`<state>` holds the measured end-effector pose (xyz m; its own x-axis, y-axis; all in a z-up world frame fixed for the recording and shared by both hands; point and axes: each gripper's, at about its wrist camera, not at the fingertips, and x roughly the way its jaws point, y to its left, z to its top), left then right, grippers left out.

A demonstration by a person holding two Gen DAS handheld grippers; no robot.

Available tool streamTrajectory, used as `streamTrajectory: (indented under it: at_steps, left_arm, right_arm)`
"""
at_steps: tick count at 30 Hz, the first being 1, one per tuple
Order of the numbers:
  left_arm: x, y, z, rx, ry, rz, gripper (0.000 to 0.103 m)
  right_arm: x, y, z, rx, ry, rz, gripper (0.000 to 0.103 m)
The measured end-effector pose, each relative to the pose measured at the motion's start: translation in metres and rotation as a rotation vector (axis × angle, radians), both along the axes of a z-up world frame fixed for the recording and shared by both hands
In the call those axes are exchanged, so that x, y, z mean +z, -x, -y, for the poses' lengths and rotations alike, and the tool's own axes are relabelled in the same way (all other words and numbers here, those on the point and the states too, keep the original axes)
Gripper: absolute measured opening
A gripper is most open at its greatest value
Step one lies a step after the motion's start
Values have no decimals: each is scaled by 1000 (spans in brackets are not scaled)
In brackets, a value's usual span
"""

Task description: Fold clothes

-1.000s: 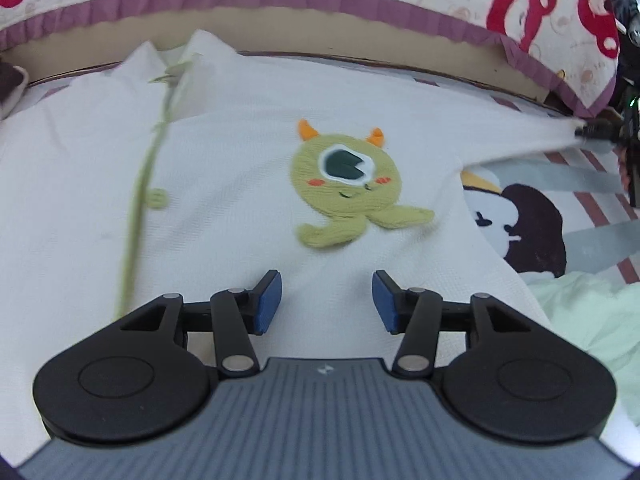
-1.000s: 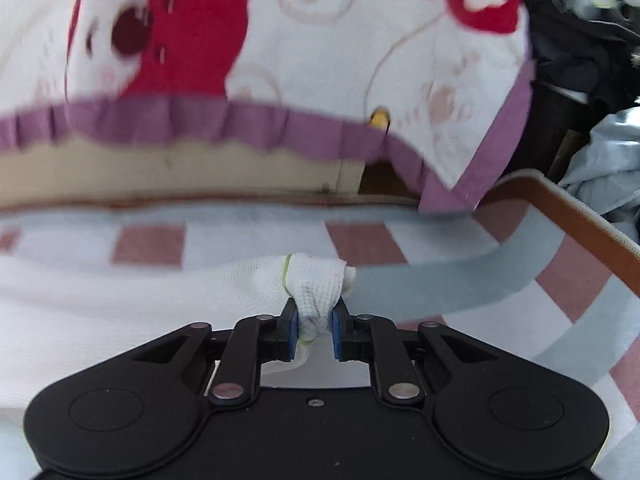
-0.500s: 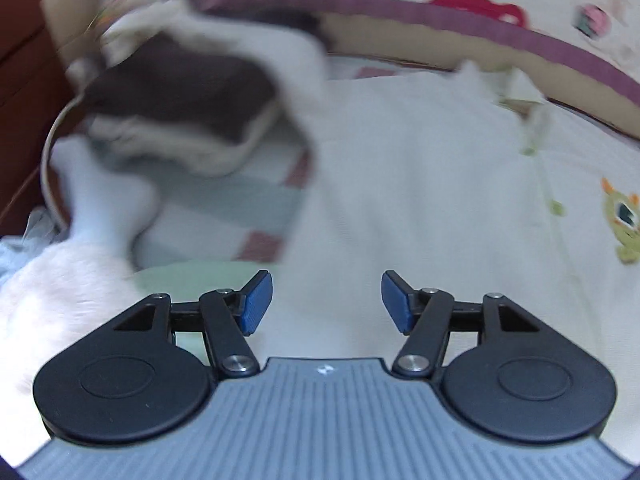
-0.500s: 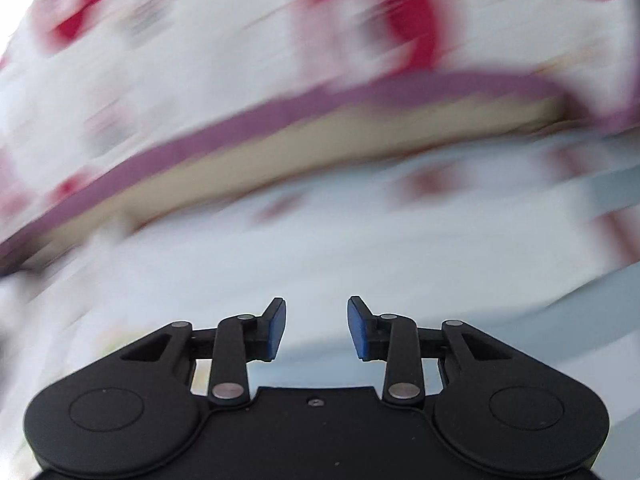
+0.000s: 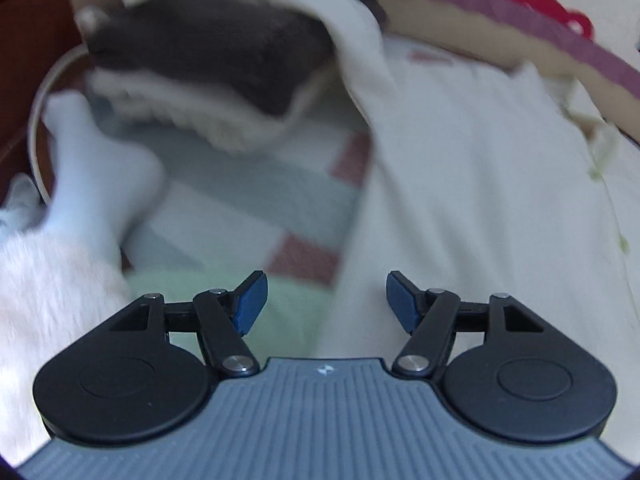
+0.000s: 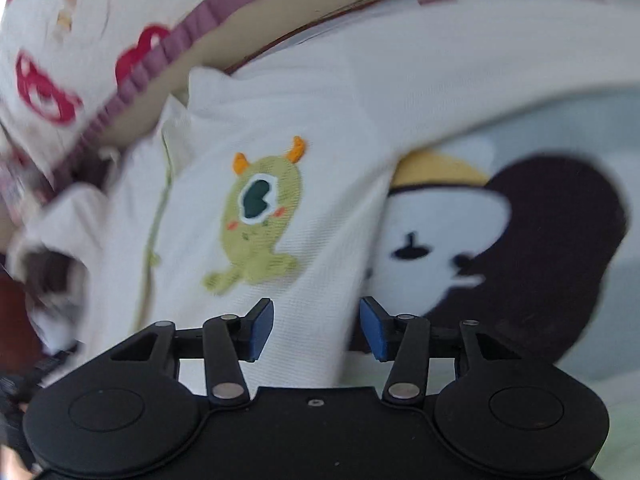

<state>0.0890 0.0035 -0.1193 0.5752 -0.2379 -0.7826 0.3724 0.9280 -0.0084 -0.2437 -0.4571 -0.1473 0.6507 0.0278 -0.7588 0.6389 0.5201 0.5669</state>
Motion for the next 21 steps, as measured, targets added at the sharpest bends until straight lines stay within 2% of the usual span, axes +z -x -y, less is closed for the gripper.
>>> streamTrajectory:
  at_steps: [3,4,5,6,7,8,9,11,13,20,21]
  left_arm:
    - [-9,-23,1,-18,70,-61,65]
    - [-12,-29,2,-31,85,-86,65]
    - [-16,-33,5,-59,83,-119,58]
    - [-20,-35,8,-95,70,-146,40]
    - [-21,-33,13,-139,30,-143,5]
    - [-18,-28,17,-161,-16,-110,1]
    - [-14,-23,19,-172,-49,-74,1]
    - [-4,-15,14,-146,-57,-5,1]
    - [-8,-18,7,-102,-36,-37,2]
    - [-23,-23,18,-67,-131,-44,3]
    - [-23,-24,19,-58,-139,-43,3]
  right_arm:
    - [-8,-6,-11,9,84,26,54]
    - [-7,-8,-14,31,112,39,49]
    - [-7,-11,-15,58,133,50,36]
    - [-6,-11,-17,79,160,66,6]
    - [-3,-10,-20,96,190,85,7]
    - [0,-8,-21,106,224,100,6]
    - [4,-5,-21,112,260,113,6]
    - [8,-5,-24,133,322,93,6]
    - [5,-10,-27,154,375,43,5]
    - [0,-13,-33,184,482,-106,2]
    - [0,-14,-31,182,471,-116,0]
